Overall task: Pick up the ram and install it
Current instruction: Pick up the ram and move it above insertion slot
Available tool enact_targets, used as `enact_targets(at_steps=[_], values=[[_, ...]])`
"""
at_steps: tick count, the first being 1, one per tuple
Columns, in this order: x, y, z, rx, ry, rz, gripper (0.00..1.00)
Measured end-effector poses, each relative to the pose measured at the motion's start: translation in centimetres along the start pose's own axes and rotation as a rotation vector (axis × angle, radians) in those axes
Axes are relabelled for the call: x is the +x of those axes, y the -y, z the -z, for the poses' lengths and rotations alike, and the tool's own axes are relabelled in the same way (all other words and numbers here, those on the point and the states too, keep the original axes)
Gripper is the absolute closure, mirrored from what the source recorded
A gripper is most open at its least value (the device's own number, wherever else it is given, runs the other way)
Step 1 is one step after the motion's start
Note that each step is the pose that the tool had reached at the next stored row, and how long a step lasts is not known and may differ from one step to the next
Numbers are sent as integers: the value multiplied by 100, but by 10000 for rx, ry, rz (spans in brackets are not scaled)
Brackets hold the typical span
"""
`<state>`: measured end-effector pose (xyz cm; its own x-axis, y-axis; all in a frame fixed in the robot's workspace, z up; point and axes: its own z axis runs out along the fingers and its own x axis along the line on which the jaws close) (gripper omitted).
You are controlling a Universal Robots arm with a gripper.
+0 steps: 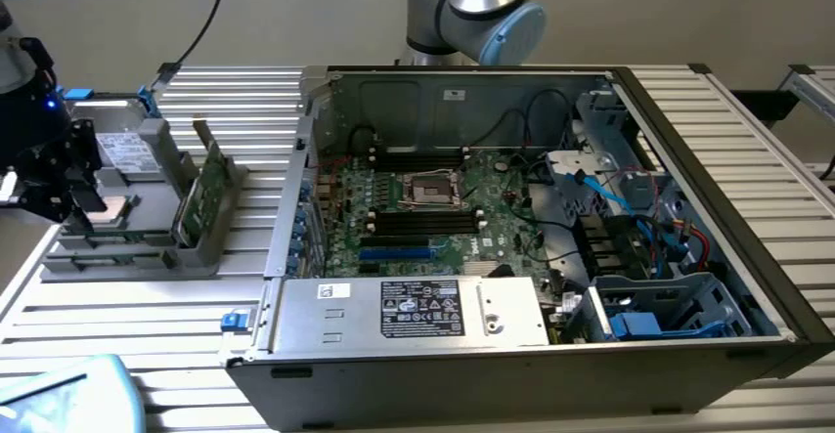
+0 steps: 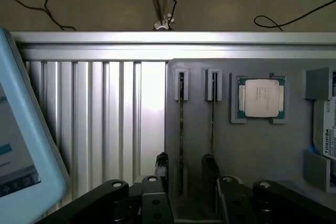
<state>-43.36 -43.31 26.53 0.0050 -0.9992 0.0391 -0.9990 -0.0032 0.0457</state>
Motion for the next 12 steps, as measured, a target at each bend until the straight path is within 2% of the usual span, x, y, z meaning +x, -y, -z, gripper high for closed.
enact_targets(at_steps=[5,12], values=[[-4,-8,-92,3,15,62,61],[-9,-6,-219,12,66,198,61]])
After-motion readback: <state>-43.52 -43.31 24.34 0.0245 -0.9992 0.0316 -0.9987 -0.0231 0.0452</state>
